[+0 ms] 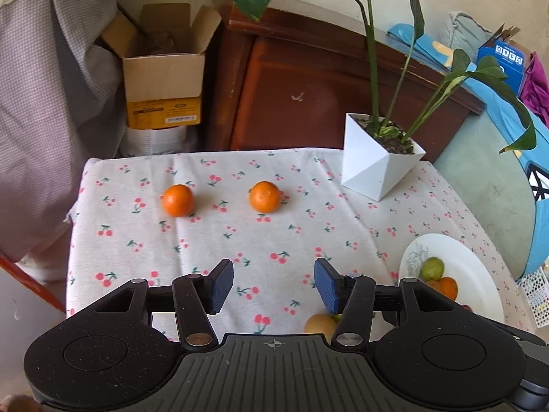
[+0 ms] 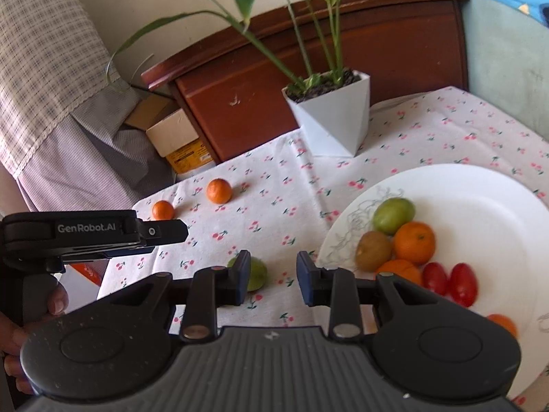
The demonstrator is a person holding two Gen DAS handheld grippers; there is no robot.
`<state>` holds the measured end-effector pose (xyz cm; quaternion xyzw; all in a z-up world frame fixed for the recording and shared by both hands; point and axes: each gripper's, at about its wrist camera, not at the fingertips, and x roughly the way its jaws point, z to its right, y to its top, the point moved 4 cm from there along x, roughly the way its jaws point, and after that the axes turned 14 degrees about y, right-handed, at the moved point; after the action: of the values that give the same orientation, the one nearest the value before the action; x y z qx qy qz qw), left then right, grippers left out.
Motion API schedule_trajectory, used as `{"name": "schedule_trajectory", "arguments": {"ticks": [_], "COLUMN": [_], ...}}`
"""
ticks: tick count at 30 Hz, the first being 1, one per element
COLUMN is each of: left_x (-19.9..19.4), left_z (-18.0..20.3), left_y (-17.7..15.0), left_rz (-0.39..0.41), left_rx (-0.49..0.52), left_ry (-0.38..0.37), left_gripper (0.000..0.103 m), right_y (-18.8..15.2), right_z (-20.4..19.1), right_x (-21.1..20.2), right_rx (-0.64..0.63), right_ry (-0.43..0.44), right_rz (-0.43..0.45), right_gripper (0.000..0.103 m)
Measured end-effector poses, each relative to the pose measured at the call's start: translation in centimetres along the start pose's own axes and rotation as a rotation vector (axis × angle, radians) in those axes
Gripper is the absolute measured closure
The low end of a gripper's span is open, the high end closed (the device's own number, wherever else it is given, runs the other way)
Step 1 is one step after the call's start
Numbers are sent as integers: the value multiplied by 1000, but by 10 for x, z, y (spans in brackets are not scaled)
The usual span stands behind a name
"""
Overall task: Organize fruits
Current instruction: 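Grasp the green lime with the right tool while the left tool moves to the last kiwi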
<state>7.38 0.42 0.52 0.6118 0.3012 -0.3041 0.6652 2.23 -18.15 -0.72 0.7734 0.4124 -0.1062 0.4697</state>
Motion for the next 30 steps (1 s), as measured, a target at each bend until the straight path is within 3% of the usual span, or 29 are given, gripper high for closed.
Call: {"name": "schedule_trajectory", "arguments": {"ticks": [7, 10, 30], "left_x": [2, 2, -2], "left_z": [-8, -7, 1], "left_y": [-10, -14, -36], "left_rz": [-16, -16, -28], "left_rx": [13, 38, 179], "left_ry": [8, 16, 1], "left_gripper": [52, 52, 53], "right_y": [-5, -5, -7], "right_z": [-4, -2, -7], "right_x": [16, 20, 34], "right_rx": [-2, 15, 21], "right_ry": [12, 12, 35], "right_rz": [-22, -19, -26], "right_gripper": [72, 67, 71]}}
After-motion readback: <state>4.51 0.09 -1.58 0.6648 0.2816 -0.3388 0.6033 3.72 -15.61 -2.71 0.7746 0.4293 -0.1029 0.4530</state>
